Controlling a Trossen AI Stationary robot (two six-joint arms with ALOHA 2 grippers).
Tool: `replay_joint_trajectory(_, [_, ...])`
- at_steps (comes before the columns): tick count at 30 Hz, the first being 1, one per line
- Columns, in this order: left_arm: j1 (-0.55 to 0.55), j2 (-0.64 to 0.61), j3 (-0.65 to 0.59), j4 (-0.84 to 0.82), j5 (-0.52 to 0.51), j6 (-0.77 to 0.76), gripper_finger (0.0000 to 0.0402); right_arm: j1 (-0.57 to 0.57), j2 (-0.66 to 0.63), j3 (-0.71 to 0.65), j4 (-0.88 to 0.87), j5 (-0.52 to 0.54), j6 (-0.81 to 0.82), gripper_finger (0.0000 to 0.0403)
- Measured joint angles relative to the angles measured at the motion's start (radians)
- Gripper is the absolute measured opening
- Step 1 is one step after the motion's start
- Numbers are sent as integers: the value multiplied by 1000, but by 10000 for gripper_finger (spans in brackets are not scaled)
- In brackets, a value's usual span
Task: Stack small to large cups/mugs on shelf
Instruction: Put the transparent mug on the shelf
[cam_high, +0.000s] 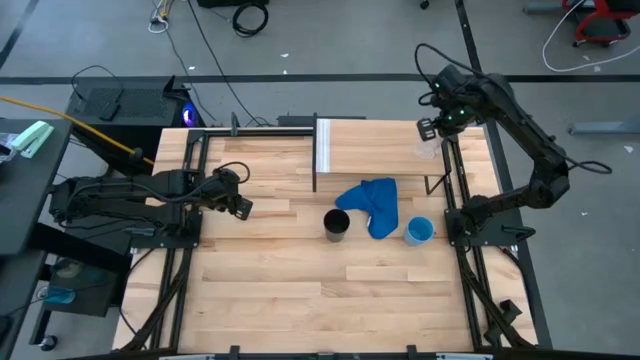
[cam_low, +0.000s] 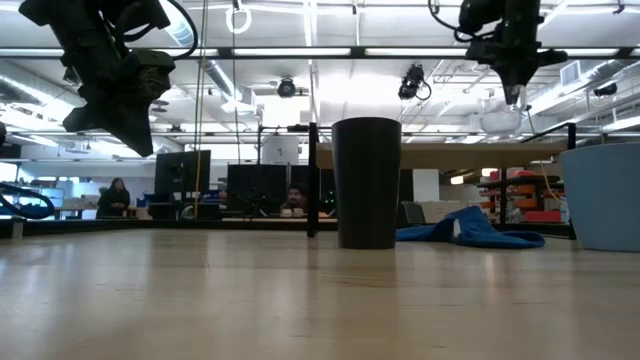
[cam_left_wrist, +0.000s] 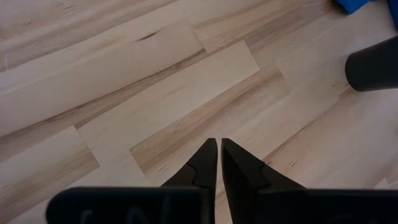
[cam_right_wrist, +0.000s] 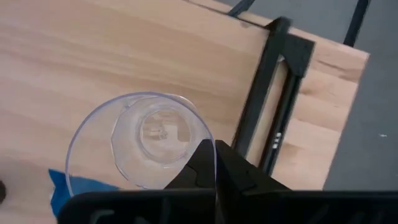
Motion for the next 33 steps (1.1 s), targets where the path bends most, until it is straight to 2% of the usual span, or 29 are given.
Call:
replay_joint_trajectory(7, [0, 0, 0, 0, 0, 0, 37, 0, 28, -38, 74, 1, 9, 0])
replay_joint_trajectory(23, [0, 0, 0, 0, 0, 0, 28, -9, 46, -51, 96, 2, 12, 0])
replay_joint_trajectory(33, [0, 0, 0, 0, 0, 0, 41, -9, 46, -51, 93, 1, 38, 14])
